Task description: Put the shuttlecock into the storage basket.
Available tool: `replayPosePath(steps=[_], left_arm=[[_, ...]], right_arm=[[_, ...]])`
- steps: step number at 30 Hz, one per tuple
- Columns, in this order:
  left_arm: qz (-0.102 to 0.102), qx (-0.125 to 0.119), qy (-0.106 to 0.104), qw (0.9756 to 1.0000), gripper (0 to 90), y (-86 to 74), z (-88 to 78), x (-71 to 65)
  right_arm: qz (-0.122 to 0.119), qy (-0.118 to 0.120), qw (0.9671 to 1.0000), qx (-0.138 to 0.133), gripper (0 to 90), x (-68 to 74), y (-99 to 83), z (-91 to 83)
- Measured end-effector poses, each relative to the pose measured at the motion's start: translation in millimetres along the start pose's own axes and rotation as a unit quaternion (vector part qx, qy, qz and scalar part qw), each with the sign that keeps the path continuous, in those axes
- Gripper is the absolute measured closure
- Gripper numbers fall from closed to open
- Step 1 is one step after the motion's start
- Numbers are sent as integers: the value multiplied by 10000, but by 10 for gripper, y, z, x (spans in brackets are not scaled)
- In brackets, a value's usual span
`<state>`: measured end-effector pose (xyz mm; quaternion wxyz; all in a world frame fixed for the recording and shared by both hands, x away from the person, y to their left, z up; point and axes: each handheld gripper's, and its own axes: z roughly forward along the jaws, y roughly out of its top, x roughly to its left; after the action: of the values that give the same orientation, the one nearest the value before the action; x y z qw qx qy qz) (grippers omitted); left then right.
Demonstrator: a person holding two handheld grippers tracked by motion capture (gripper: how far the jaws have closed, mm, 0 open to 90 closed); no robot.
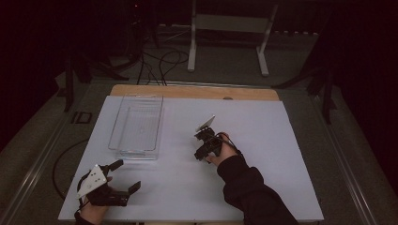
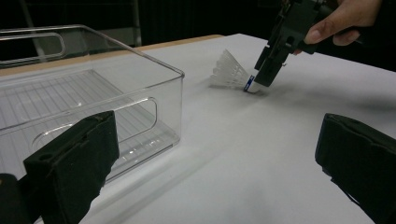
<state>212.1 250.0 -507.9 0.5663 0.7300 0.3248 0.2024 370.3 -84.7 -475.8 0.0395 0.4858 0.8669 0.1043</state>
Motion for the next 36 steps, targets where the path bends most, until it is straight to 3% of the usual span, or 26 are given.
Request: replayPosePath(steps=[8, 25, 31, 36], left_arm=[[12, 18, -7, 10000, 3, -1, 3, -3], [11, 32, -15, 10000, 3, -4, 7, 1], [13, 39, -17, 10000, 3, -4, 9, -1], [5, 39, -19, 10000, 3, -4, 8, 1]], right_arm=[[5, -99, 9999, 123, 405, 29, 37, 96], [40, -36, 9996, 275, 622, -16, 56, 184], [-139, -54, 9993, 336, 659, -14, 48, 187], [-450, -137, 9980, 415, 663, 10, 34, 153]])
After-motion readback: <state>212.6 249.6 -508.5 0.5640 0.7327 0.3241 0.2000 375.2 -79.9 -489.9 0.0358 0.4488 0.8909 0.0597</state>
